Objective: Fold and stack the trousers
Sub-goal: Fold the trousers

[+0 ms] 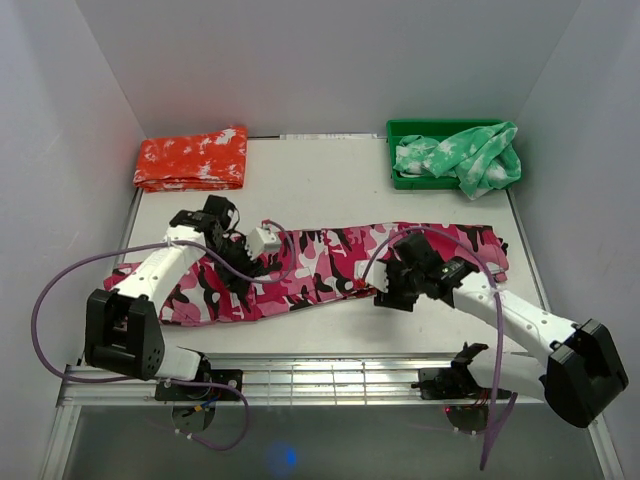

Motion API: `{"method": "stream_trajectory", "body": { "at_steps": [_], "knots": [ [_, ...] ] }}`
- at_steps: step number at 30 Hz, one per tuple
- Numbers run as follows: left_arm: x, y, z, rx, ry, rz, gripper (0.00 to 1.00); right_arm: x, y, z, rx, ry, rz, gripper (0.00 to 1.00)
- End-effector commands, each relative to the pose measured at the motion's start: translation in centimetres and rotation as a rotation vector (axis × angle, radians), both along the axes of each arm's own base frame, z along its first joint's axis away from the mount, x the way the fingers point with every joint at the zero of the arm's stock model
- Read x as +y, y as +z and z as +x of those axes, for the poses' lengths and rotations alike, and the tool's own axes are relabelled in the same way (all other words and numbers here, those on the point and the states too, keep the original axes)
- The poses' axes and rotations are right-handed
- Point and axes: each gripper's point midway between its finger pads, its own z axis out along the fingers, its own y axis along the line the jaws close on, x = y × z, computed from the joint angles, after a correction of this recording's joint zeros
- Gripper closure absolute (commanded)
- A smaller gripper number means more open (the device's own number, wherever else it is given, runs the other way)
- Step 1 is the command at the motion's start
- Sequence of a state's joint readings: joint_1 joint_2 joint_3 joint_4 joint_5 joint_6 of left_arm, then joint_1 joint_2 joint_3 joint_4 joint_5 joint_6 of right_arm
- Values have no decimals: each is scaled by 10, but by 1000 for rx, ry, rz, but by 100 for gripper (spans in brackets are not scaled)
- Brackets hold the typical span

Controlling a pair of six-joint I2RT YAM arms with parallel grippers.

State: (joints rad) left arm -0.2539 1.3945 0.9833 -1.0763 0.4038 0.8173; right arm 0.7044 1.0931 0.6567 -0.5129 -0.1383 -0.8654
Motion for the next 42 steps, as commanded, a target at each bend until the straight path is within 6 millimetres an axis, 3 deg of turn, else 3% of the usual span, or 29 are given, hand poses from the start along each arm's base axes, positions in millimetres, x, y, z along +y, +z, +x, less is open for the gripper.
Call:
{"method": "stream_trajectory", "body": {
  "at_steps": [1,3,4,5,7,11,19,21,23,24,26,30,35,37,38,41,42],
  "knots": [
    [-11,61,54,-201,96,-111,43,2,35,36,32,-72,107,36],
    [0,77,81,-235,156,-128,41,-3,33,52,87,-118,100,36],
    [11,86,107,-256,205,-125,39,-8,44,70,70,-162,111,37],
    [18,85,119,-256,224,-117,39,-14,33,72,121,-182,81,39],
    [33,74,150,-243,257,-87,39,-24,35,86,119,-213,73,41],
    [38,52,173,-159,198,-98,40,-45,21,105,150,-286,33,45],
    [38,6,174,-10,140,-88,41,-129,-15,131,216,-514,-99,45],
    [33,2,170,35,127,-117,47,-147,-29,127,242,-538,-153,45],
    [31,0,165,66,117,-130,55,-155,-40,122,265,-541,-188,45],
    [30,1,161,79,112,-134,67,-162,-45,120,272,-548,-212,46],
    [28,7,160,73,100,-147,71,-166,-54,117,299,-558,-236,46],
    [27,23,153,51,96,-161,61,-174,-64,116,324,-574,-269,46],
    [27,20,142,82,96,-155,58,-176,-69,117,334,-566,-284,46],
    [27,17,142,89,99,-154,65,-178,-69,115,333,-564,-292,48],
    [27,15,143,96,106,-154,78,-179,-70,114,333,-551,-299,48],
    [29,18,150,78,113,-145,99,-185,-72,110,327,-532,-326,48],
    [30,23,160,44,128,-138,100,-188,-73,109,325,-533,-331,48]
  ]
}}
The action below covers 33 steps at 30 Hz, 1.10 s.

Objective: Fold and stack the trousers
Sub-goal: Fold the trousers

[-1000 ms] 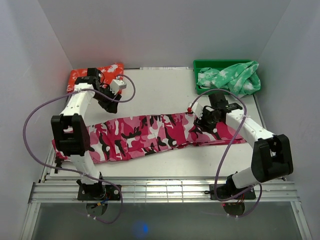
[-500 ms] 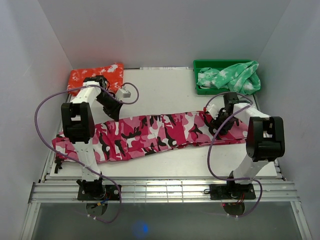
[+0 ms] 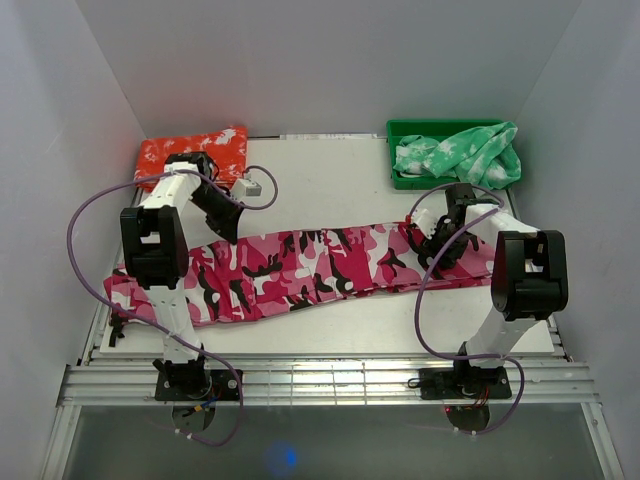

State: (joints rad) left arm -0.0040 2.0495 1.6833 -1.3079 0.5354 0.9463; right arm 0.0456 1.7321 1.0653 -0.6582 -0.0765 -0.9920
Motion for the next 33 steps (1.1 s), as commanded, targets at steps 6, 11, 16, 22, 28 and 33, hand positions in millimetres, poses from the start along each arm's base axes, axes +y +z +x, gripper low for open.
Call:
{"method": "stream_trajectory", "body": {
  "at_steps": [6,11,16,22,28,33],
  "knots": [
    [20,32,51,-216,70,51,100,-33,-20,-16,44,58,-131,47],
    [38,-12,48,-155,90,126,100,-34,-16,-13,28,60,-139,44],
    [44,-50,31,-93,67,173,87,-27,24,7,-48,24,-100,32],
    [36,-25,45,-170,103,123,24,-43,77,11,10,-166,80,25],
    [6,57,62,-314,135,-9,21,-93,98,9,67,-489,189,30],
    [-57,81,43,-340,46,-89,23,-125,85,-15,131,-771,329,41]
  ]
}}
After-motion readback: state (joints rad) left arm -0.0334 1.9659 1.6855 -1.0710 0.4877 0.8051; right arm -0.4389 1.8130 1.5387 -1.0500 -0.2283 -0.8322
